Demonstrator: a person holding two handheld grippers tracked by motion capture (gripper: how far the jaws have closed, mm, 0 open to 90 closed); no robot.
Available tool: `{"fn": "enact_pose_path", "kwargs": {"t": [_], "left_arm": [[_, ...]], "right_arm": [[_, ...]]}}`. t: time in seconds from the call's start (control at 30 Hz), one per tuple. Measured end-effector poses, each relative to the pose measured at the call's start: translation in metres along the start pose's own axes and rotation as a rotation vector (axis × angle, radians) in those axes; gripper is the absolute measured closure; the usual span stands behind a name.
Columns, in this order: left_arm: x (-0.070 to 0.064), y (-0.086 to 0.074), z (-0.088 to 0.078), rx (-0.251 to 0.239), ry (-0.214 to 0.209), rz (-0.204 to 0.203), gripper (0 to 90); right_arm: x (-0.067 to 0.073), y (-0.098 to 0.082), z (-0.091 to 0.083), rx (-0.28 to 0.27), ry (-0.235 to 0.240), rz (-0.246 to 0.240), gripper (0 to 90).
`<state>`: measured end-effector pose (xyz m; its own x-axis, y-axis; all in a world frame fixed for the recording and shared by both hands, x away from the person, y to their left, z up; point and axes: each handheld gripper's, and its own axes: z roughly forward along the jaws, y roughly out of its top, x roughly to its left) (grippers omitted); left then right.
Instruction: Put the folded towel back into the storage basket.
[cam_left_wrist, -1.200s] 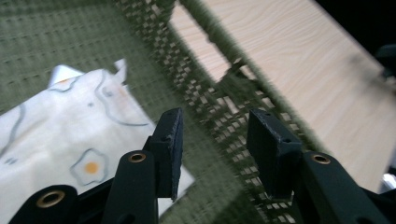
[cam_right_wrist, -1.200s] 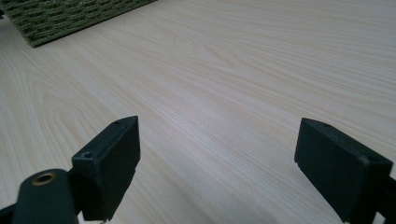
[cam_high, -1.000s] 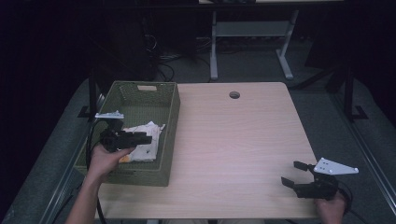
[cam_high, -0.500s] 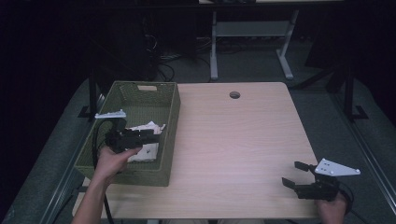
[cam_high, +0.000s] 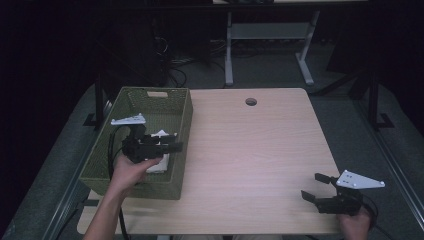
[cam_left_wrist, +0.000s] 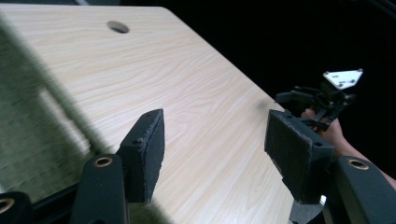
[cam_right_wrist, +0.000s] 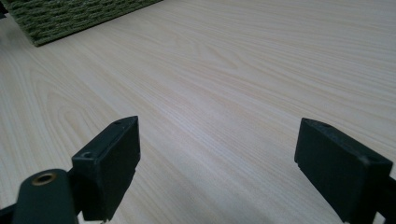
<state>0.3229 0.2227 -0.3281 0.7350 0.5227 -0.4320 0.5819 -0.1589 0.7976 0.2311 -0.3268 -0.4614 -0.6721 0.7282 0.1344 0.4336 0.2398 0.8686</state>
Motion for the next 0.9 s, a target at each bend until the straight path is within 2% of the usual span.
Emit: {"fn": "enact_pose_path", "kwargs": {"t": [0.33,0.53,0.63,0.8,0.9], "left_arm": [[-0.022,0.005,0.028,0.019,-0.03,0.045,39.0],[-0.041,0.005,0.048,0.028,-0.051,0.078,39.0],[-0.051,0.003,0.061,0.038,-0.042,0.098,39.0],[-0.069,-0.004,0.086,0.083,-0.025,0.151,38.6],[-0.075,-0.009,0.098,0.09,-0.027,0.162,38.5]], "right_arm": [[0.0,0.0,0.0,0.002,0.002,-0.003,13.6],[0.0,0.0,0.0,0.001,0.004,-0.003,13.6],[0.0,0.001,-0.001,-0.002,0.004,-0.004,13.6],[0.001,0.001,-0.001,-0.003,0.002,-0.007,13.6],[0.001,0.001,-0.001,-0.004,0.004,-0.009,13.6]]}}
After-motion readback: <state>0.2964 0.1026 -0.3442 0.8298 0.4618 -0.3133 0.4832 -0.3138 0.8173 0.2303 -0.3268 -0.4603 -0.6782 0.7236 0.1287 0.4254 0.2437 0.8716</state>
